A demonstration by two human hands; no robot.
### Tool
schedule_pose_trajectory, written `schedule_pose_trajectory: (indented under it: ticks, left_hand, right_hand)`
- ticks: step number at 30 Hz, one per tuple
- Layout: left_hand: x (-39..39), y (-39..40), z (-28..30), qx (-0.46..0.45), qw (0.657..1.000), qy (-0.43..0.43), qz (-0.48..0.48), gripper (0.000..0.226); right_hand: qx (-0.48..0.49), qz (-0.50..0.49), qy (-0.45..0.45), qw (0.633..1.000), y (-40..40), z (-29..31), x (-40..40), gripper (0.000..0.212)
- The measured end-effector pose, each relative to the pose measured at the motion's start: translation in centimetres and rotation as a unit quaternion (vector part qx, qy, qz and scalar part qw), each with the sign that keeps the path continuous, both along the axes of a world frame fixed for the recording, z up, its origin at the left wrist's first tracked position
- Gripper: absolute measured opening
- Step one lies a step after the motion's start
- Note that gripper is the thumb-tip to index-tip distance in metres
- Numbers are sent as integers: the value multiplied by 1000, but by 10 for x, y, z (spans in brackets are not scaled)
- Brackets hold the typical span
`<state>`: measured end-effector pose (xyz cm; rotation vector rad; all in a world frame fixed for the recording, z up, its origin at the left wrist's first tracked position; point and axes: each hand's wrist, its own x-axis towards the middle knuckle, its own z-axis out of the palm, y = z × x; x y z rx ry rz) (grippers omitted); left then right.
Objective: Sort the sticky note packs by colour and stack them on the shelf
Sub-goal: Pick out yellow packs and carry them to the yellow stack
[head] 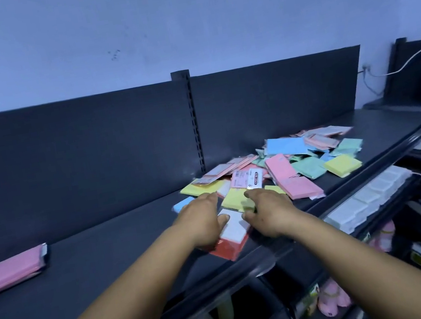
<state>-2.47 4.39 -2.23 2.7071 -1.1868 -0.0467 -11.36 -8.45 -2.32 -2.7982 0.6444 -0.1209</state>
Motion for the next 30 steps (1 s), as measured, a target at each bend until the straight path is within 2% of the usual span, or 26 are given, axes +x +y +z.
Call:
schedule_pose_trajectory:
  ticks: [4,7,9,13,15,18,21,24,27,30]
  left_hand:
    - [7,-39,-10,11,999,26,30,58]
    - [8,-63,-18,36,997,39,57,54]
    - [8,-74,-22,60,995,37,76,52]
    - [12,-87,-24,70,990,17,122,52]
    - [15,-92,-25,64,988,20,142,54]
    - [19,-97,-24,54,984,31,167,62]
    - [21,-98,-21,12,981,34,193,78]
    - [22,-97,-17,-67,977,54,196,82]
    - [28,-94,-16,-162,961,99,203,72]
    - [35,-85,-16,-228,939,131,221,39]
  right_hand:
    - [-43,-7,20,999,-43,-6,5,33]
    - [-69,26,71,995,-65,-16,6,22]
    - [-76,58,65,993,-75,-21,7,16]
    - [-62,76,19,995,-90,-21,13,30]
    - [-77,68,44,994,-96,-23,20,35]
    - [-84,60,106,989,-100,-28,30,56]
    - [-85,46,128,987,-101,-32,38,73]
    - [-72,31,103,992,-101,-28,43,76]
    - [-59,12,56,997,-101,-22,43,84]
    - [-47,3,5,999,-100,-21,41,92]
